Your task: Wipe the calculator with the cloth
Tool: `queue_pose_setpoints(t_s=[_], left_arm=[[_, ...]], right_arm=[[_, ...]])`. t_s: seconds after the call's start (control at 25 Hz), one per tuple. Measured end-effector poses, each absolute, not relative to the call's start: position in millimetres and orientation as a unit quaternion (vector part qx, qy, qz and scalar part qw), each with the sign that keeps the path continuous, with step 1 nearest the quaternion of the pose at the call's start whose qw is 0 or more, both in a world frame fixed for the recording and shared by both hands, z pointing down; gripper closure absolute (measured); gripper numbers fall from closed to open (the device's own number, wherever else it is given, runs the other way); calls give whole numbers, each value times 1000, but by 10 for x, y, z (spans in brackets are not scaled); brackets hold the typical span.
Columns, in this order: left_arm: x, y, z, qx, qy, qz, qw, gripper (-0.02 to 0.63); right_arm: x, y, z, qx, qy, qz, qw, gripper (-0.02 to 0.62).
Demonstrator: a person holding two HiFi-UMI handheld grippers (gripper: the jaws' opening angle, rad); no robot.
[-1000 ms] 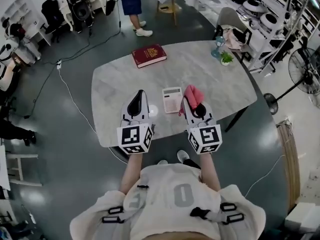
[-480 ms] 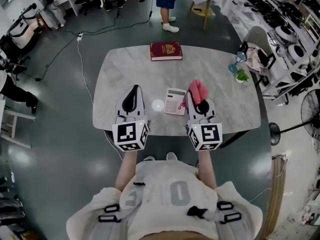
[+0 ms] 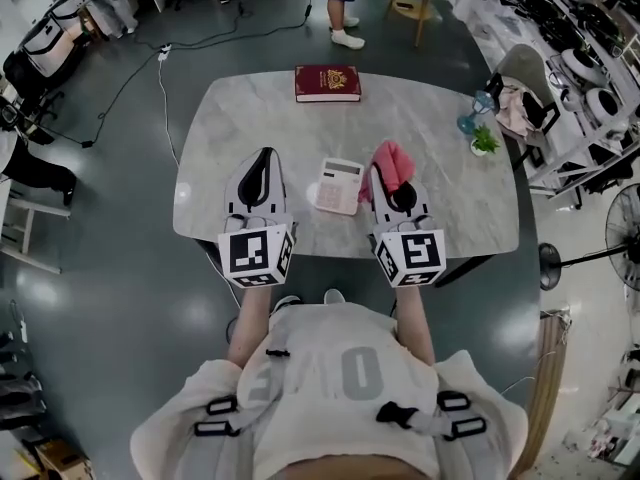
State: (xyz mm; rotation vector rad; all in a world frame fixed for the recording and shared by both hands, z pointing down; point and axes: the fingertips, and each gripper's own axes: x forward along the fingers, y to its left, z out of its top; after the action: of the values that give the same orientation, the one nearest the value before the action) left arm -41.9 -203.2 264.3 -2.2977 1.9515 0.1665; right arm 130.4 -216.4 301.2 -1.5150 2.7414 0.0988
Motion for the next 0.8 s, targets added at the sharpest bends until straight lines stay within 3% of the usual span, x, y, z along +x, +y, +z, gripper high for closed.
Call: queue_pose_setpoints(t_s=[0.24,0.44,0.8], left_arm=[[-217,-2053,2675,-773,629,61,52,580],[-98,-2075,2751,-799,597,70,19,356],[-97,-2206,3014,-807,586,62,-40,342]], right_arm=[[1401,-2234,3063,-471,882,28,3,535],[1424,-2255,3121,-464,886,20,4,535],[1393,-2255,3150,-453,891,15,2,535]])
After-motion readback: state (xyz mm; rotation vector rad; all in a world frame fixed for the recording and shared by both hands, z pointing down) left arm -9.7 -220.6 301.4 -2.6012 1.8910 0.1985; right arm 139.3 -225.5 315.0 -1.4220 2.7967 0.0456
